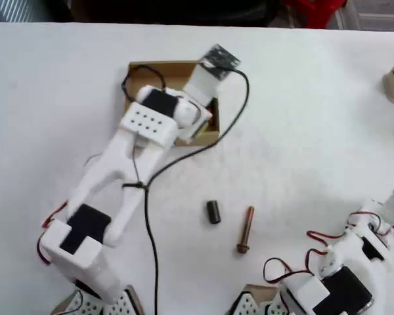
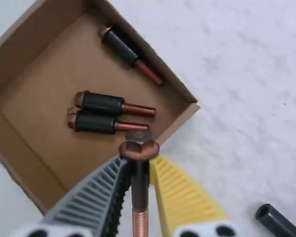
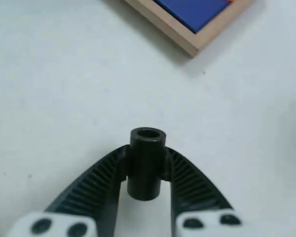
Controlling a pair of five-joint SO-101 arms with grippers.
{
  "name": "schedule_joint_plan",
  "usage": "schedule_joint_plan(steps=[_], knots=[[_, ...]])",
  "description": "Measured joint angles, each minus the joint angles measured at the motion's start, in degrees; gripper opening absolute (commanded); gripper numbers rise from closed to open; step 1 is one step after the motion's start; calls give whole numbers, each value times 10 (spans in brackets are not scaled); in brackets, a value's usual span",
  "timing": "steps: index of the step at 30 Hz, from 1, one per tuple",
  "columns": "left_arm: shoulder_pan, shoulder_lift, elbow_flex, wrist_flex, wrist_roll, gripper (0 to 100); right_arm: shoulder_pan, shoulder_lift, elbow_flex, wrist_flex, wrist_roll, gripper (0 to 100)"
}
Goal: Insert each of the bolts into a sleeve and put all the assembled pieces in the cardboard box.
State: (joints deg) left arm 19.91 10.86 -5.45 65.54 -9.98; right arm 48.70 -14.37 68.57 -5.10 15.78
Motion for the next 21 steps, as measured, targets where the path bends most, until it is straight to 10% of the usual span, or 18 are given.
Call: schedule_joint_plan(steps=[21], knots=[[-46,-40,58,-24,0,20,-172,0,146,-534,-50,18]])
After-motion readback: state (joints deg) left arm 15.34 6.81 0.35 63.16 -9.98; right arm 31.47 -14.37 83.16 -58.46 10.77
